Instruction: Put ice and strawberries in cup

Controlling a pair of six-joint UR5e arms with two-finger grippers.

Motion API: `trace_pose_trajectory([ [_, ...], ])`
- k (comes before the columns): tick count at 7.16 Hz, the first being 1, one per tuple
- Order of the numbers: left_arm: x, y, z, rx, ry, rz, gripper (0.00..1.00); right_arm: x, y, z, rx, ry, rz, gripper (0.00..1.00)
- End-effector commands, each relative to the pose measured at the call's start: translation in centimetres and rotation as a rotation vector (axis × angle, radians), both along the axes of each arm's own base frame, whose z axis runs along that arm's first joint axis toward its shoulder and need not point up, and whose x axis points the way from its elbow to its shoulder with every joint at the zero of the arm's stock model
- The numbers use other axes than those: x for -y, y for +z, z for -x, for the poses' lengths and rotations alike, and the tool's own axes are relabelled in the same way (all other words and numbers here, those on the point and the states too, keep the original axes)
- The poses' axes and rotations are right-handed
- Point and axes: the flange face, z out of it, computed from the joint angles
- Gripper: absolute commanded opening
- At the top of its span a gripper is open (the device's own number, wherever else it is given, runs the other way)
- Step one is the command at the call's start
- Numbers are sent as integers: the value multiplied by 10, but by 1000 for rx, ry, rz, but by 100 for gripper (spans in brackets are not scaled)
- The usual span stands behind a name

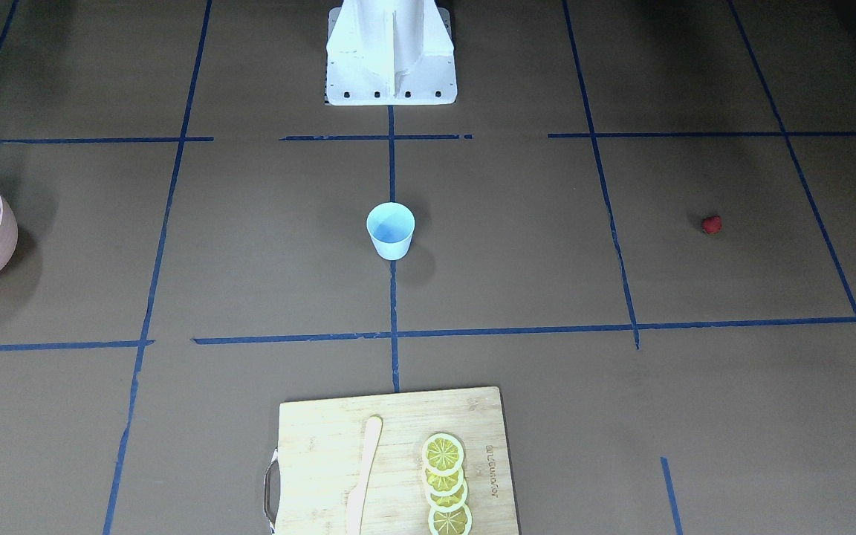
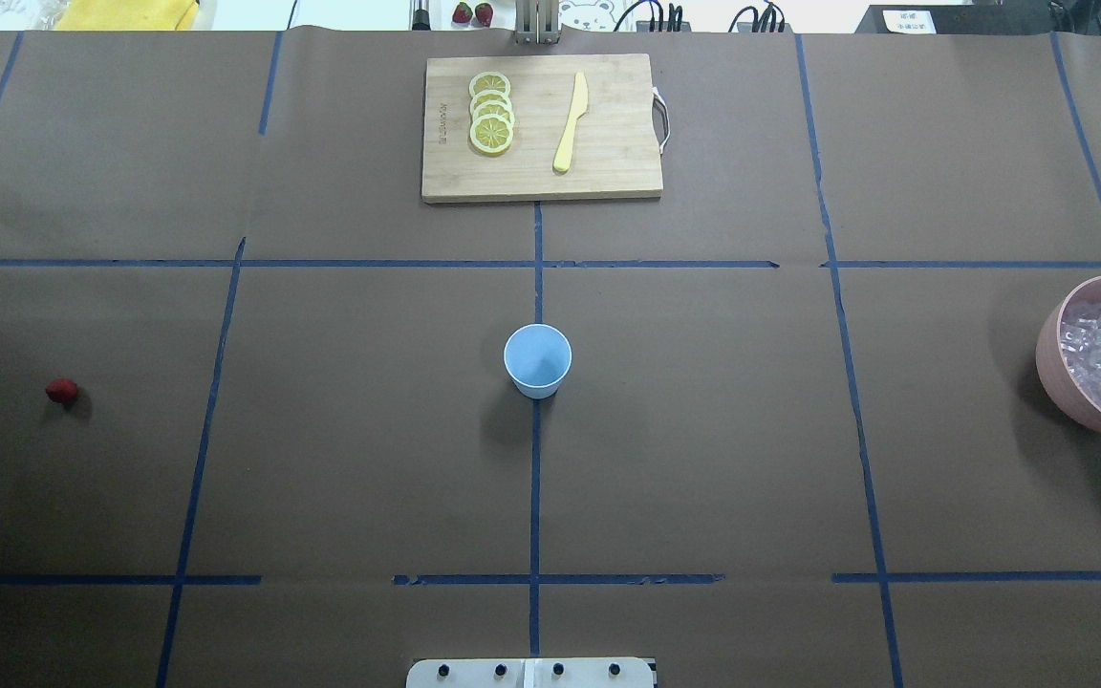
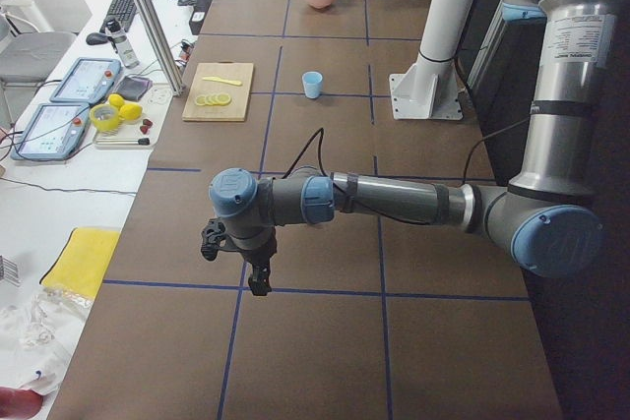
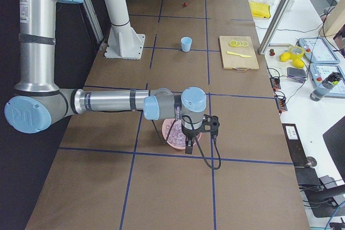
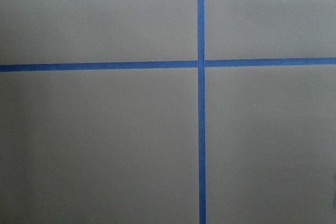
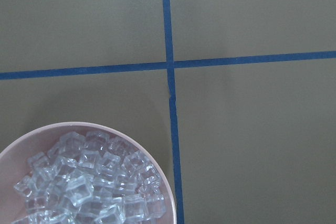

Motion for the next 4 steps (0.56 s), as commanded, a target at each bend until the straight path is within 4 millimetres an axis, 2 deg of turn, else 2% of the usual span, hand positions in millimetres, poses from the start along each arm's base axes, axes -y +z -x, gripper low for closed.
trace_pose_trajectory([
  [1,-2,0,-5,0,29,-39,100,0,1,0,6,0,0,100],
  [4,-10,13,-7,0,34,-20,100,0,1,0,7,3,1,100],
])
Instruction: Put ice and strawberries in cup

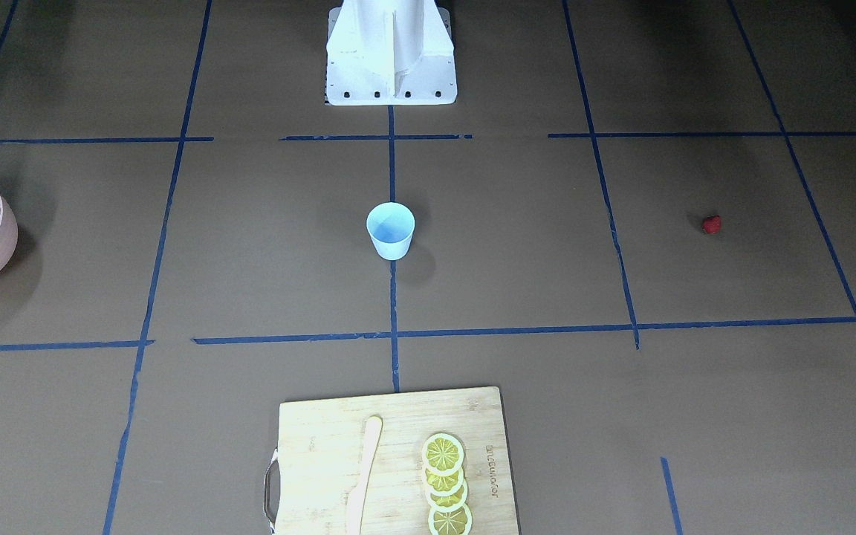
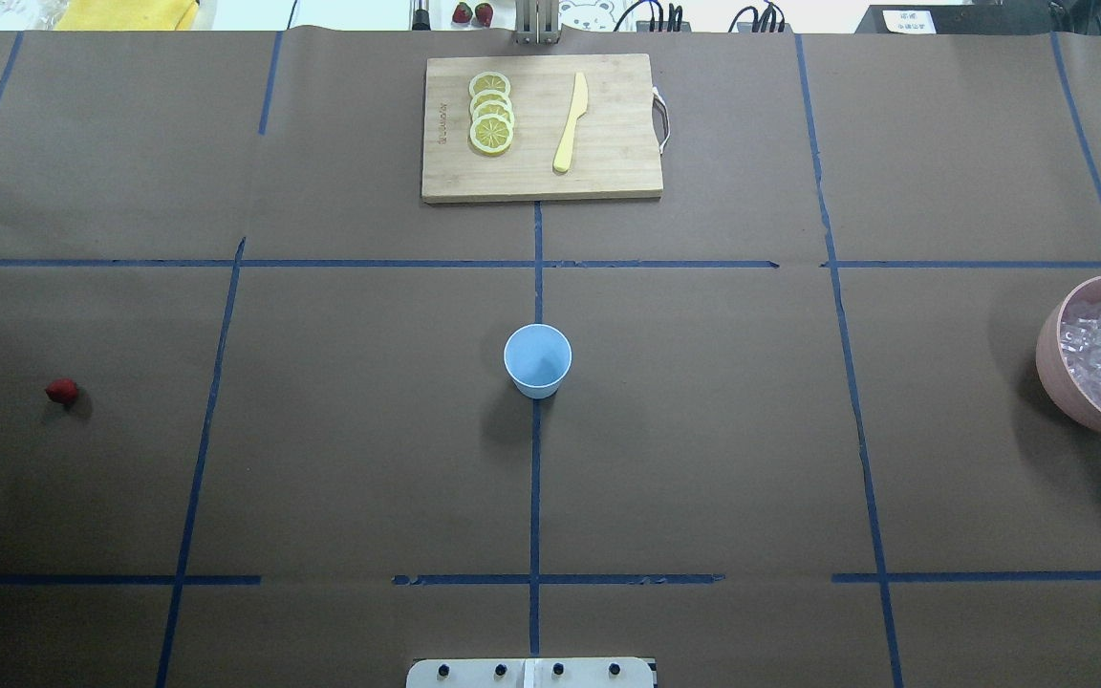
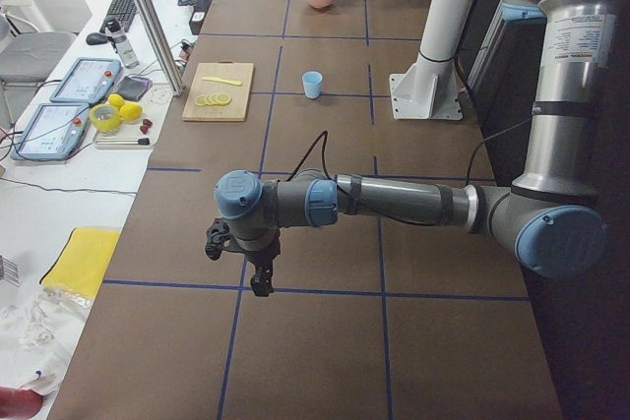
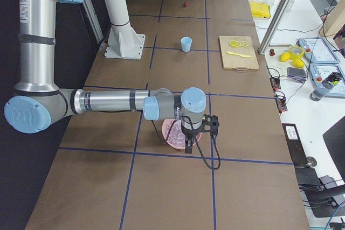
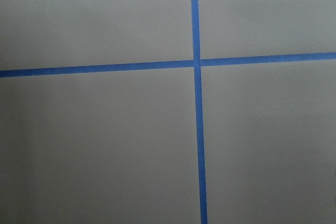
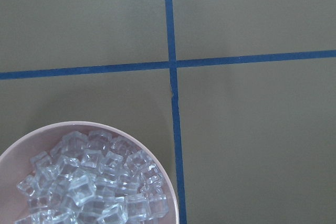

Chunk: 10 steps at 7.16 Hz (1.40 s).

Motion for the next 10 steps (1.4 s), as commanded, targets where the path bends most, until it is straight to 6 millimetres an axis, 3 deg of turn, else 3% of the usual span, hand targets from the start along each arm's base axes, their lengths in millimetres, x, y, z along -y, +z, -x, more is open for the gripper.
trace_pose_trajectory([
  [1,-1,4,0,2,2,6,100,-1,3,1,0,2,7,100],
  [6,-2,6,-3,2,-40,52,100,-4,7,0,-3,8,18,100],
  [8,-3,2,-3,1,-39,44,100,0,2,42,-3,-79,8,100],
  [9,-2,2,-3,1,-39,42,100,1,-11,46,17,-79,-8,100],
  [10,-2,2,-3,0,-39,42,100,0,-30,64,52,-70,9,100],
])
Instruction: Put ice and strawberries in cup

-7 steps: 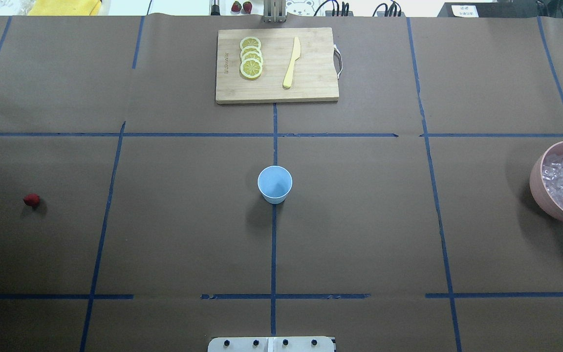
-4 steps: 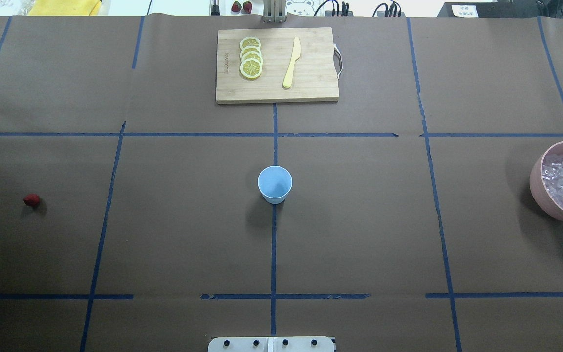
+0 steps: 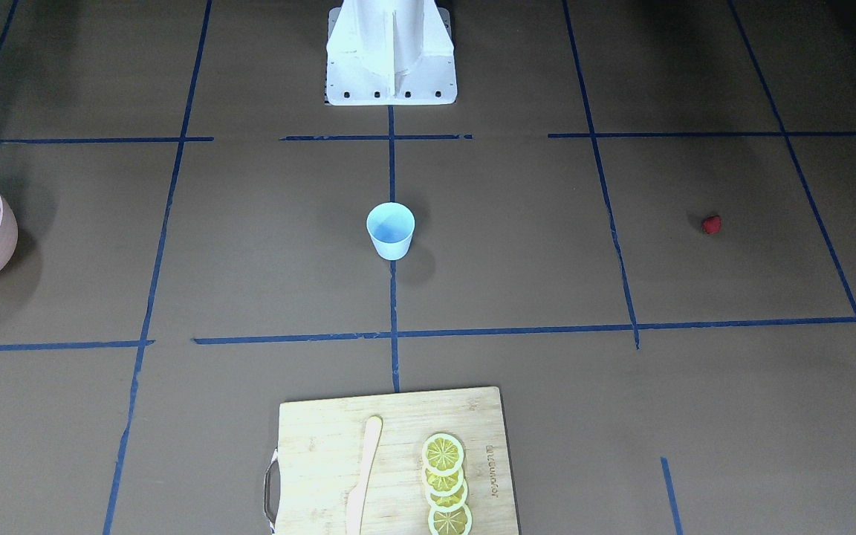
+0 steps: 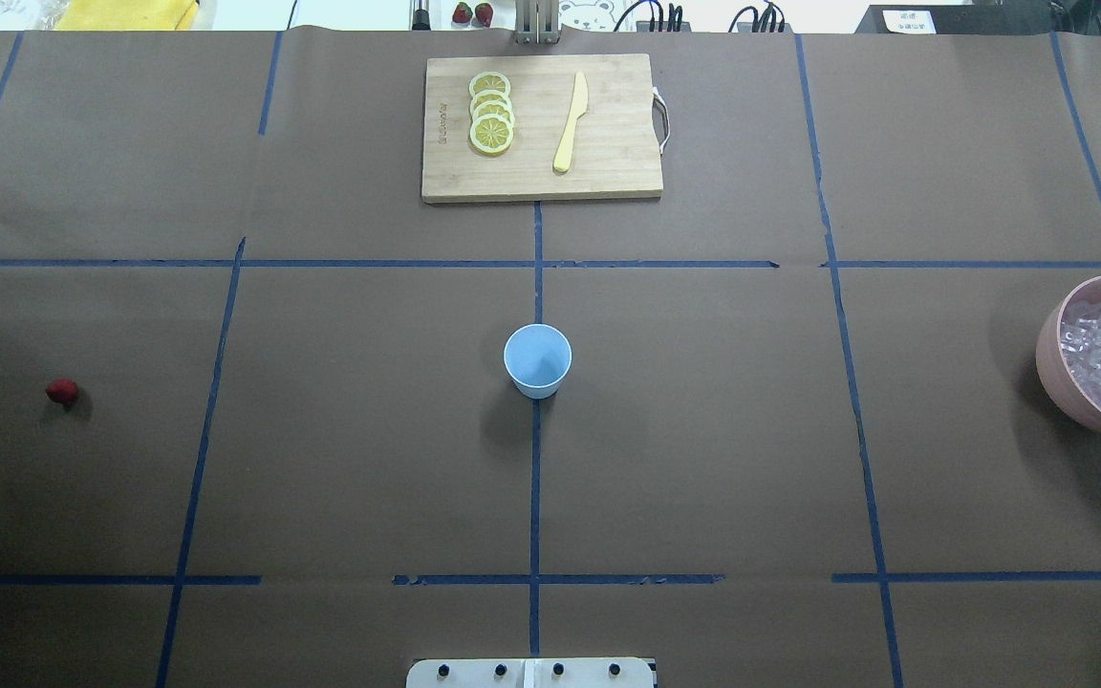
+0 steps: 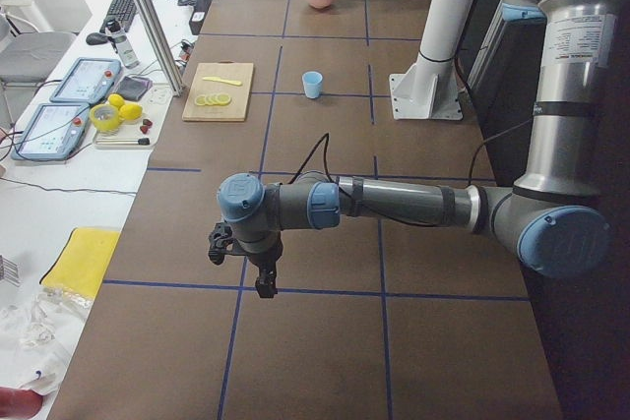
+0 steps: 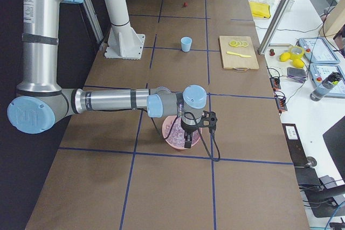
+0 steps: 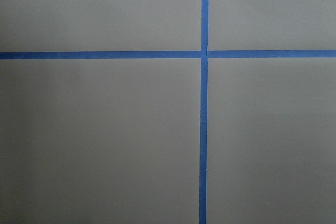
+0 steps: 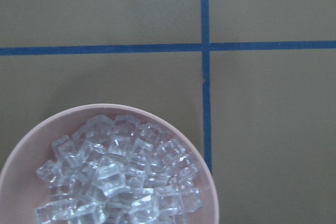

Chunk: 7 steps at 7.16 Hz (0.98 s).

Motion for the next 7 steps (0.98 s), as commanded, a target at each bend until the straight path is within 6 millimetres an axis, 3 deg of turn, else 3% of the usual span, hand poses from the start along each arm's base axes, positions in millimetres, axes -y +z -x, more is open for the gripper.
trace_pose_trajectory([
  [1,0,-2,0,-1,0,-5,100,-4,-42,54,29,70,110,100],
  [2,0,-5,0,-1,0,-12,100,-6,-57,79,6,158,150,99],
  [3,0,-5,0,-1,0,-12,100,-26,-44,84,25,217,175,98],
  [4,1,-6,0,0,0,-15,100,-35,-44,90,58,304,191,98],
  [5,1,-6,0,0,0,-13,100,-42,-40,105,45,361,240,95],
  [7,0,-5,0,-1,0,-12,100,-48,-27,108,26,376,289,92],
])
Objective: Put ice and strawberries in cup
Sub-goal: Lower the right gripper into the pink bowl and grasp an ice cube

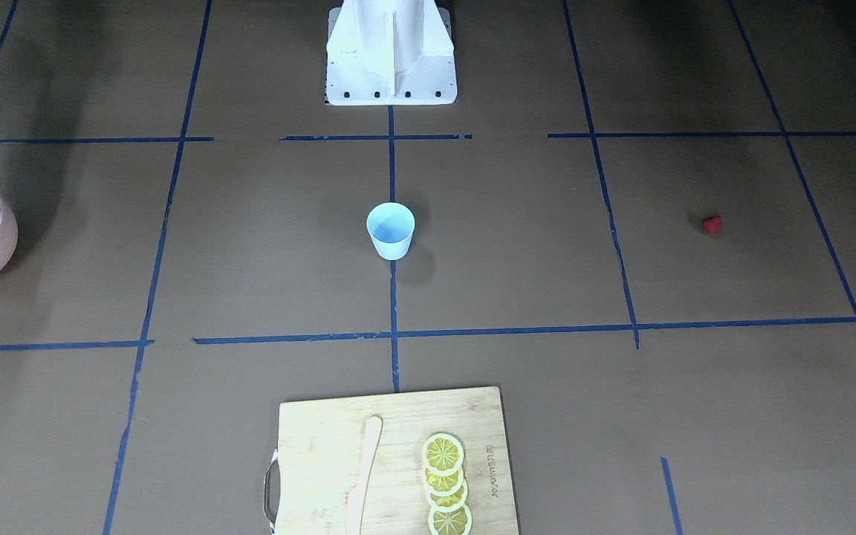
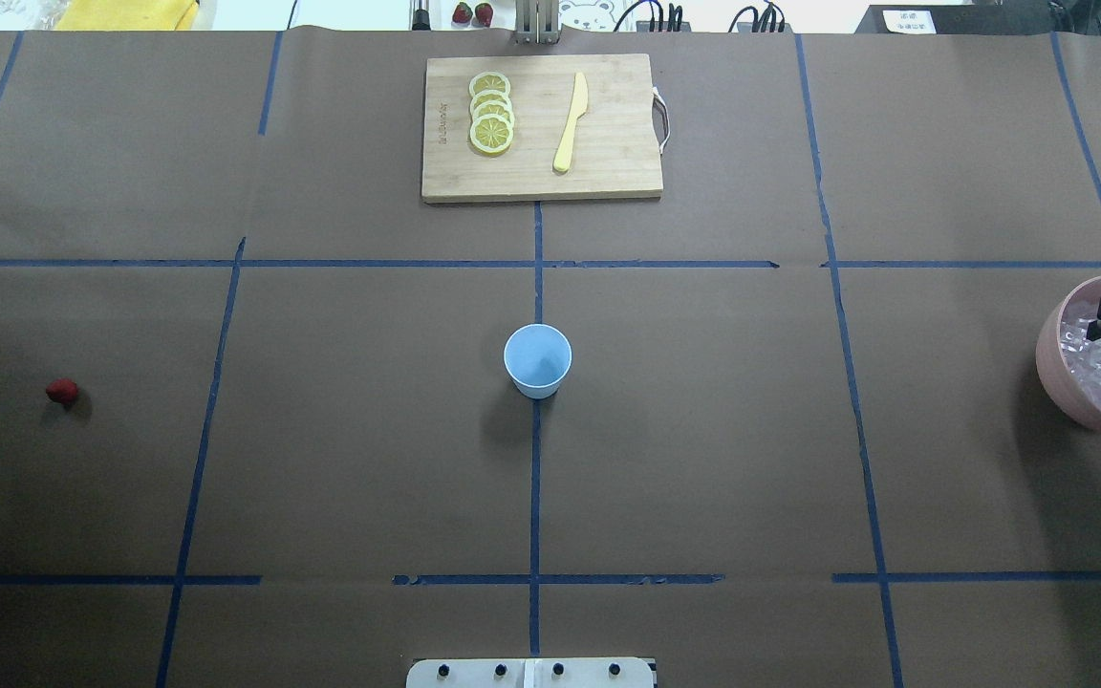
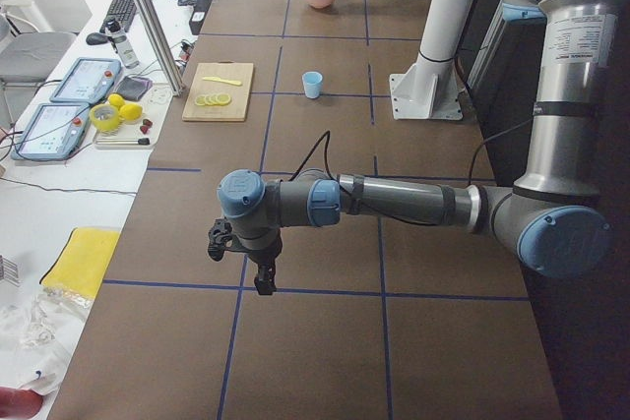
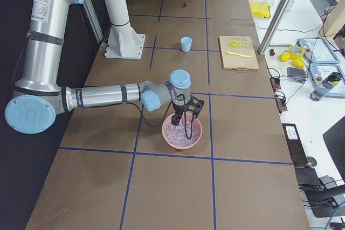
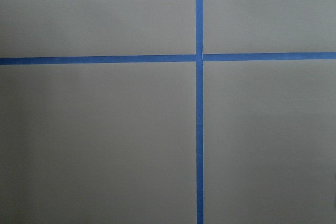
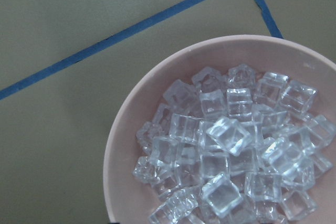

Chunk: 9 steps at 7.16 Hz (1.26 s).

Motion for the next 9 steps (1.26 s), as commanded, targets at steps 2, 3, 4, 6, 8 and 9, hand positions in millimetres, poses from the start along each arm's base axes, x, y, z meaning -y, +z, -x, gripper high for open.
trace_pose_trajectory([
  [2,0,-1,0,-2,-1,0,100,-5,22,3,-17,13,55,90],
  [3,0,-3,0,-2,-2,-4,100,-5,31,3,-23,13,70,87],
  [4,0,-4,0,-2,-3,-4,100,-5,33,3,-23,14,75,87],
  [6,1,-7,0,-3,-6,-8,100,-6,36,3,-28,13,79,86],
  [8,0,-9,0,-3,-6,-13,100,-5,37,4,-29,12,80,83],
  [9,0,-9,0,-3,-6,-13,100,-4,38,5,-29,9,79,83],
])
